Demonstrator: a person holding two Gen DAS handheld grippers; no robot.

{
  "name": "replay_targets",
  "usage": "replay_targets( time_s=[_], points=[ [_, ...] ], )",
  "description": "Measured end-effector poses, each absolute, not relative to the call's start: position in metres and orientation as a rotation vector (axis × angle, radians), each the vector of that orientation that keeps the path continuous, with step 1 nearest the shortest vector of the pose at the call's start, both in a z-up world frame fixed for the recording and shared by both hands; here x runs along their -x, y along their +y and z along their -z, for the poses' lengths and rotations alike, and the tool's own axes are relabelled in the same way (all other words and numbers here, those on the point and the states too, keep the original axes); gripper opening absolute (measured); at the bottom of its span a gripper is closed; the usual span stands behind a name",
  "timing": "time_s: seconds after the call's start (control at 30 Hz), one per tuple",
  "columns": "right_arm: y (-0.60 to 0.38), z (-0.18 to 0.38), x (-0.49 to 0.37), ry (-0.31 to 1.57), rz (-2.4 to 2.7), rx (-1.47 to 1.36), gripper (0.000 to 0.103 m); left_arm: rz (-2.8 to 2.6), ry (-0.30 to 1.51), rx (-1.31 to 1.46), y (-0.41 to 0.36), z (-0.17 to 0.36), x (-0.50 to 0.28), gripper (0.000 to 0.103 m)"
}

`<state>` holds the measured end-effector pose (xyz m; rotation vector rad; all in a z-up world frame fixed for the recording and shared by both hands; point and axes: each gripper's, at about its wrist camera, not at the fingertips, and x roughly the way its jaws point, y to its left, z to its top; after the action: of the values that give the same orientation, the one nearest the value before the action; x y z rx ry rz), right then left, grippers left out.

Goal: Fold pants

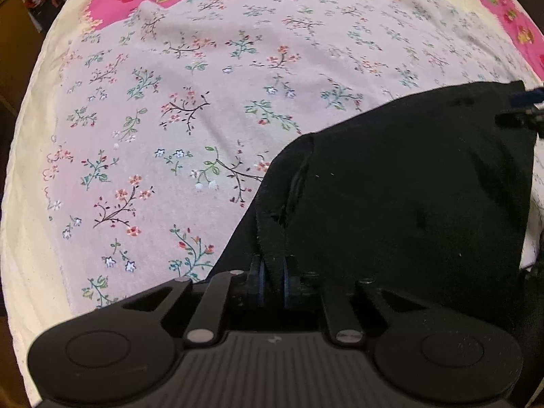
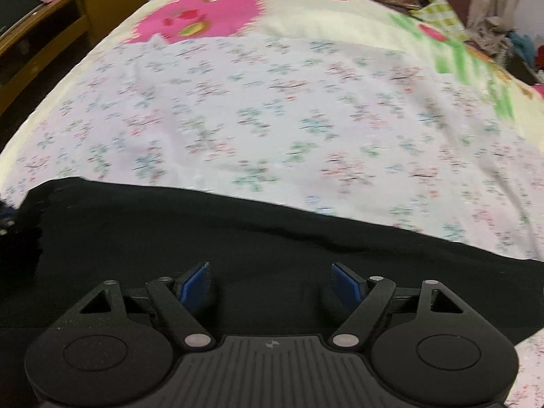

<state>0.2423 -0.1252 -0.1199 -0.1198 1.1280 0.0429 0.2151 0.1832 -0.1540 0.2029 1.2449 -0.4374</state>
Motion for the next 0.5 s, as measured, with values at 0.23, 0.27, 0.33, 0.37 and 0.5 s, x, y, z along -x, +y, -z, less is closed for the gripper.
replay_targets(
  time_s=[0.23,0.27,0.33,0.37,0.5],
  points=[
    [-0.149,0.115,-0.236,1.119,-0.012,0.156,0.072,0.463,1.236,-0.185,0.175,0.14,-0.201,0.017],
    [-0.15,0.114,-0.234,1.117,-0.01,0.158,0.072,0.472,1.236,-0.188,0.173,0.138,-0.199,0.017],
    [-0.151,0.114,-0.231,1.114,-0.009,0.157,0.072,0.49,1.237,-0.197,0.168,0.134,-0.196,0.017],
    [-0.152,0.114,-0.23,1.113,-0.011,0.155,0.072,0.497,1.238,-0.198,0.166,0.133,-0.194,0.017],
    [-0.157,0.116,-0.225,1.112,-0.027,0.171,0.072,0.504,1.227,-0.18,0.164,0.122,-0.187,0.017]
  ],
)
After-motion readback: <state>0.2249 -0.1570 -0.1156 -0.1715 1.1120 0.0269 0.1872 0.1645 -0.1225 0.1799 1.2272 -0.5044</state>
